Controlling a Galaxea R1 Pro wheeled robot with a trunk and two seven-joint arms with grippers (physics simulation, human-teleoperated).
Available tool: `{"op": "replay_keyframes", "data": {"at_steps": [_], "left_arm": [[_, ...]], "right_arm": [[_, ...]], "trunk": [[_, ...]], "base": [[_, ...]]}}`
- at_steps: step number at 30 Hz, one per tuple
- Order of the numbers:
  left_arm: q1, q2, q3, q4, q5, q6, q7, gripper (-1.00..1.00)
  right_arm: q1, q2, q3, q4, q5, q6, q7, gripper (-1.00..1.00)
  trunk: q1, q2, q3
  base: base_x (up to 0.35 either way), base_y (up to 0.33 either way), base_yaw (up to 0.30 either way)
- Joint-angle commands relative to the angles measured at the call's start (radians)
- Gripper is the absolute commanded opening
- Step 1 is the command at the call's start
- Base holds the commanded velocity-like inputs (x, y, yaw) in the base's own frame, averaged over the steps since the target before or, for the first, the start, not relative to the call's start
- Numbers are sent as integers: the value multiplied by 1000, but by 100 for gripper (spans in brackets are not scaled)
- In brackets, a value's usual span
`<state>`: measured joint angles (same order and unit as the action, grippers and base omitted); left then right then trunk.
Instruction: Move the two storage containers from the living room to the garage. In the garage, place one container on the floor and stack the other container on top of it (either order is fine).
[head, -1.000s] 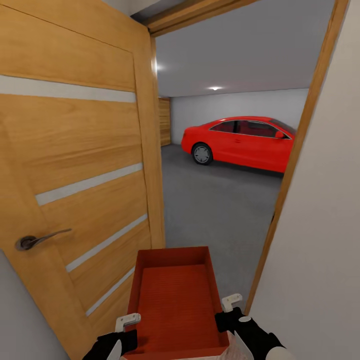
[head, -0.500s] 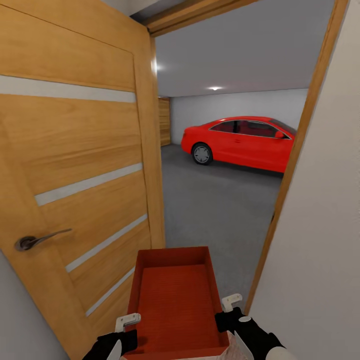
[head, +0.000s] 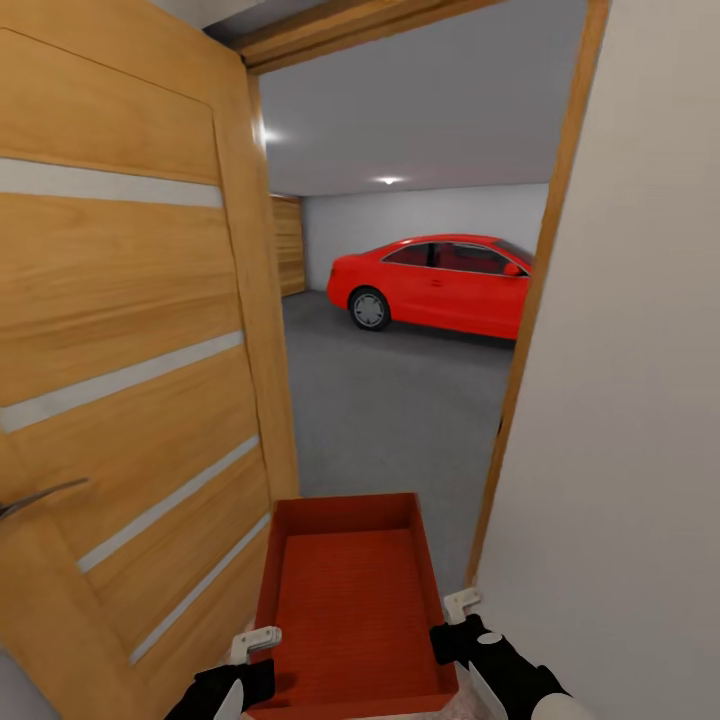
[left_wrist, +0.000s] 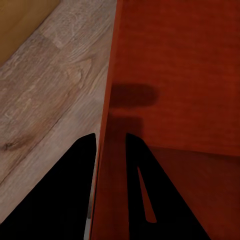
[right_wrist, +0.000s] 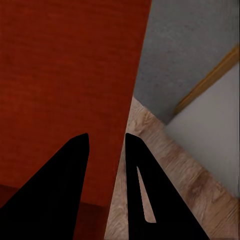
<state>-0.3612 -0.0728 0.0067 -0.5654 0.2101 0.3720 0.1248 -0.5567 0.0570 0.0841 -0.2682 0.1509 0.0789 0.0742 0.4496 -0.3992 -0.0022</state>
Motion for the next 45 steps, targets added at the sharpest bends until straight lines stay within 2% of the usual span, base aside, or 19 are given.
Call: {"op": "replay_keyframes", "data": {"at_steps": [1,14,45], "left_arm": [[1,-1,-1,-4,-23,-7,12,-100],[0,-1,0,-4,-23,-7,12,-100],[0,-1,0,-4,-23,-7,12,-100]], "right_arm": [[0,35,-7,1,2,7,21,-100],[0,35,-7,1,2,6,21,-100],[0,35,-9,1,4,5,30,-100]], "trunk": [[0,-1,0],[0,-1,6],[0,-1,7]], "base": [[0,0,-268],[0,0,-241],[0,6,-5]]}}
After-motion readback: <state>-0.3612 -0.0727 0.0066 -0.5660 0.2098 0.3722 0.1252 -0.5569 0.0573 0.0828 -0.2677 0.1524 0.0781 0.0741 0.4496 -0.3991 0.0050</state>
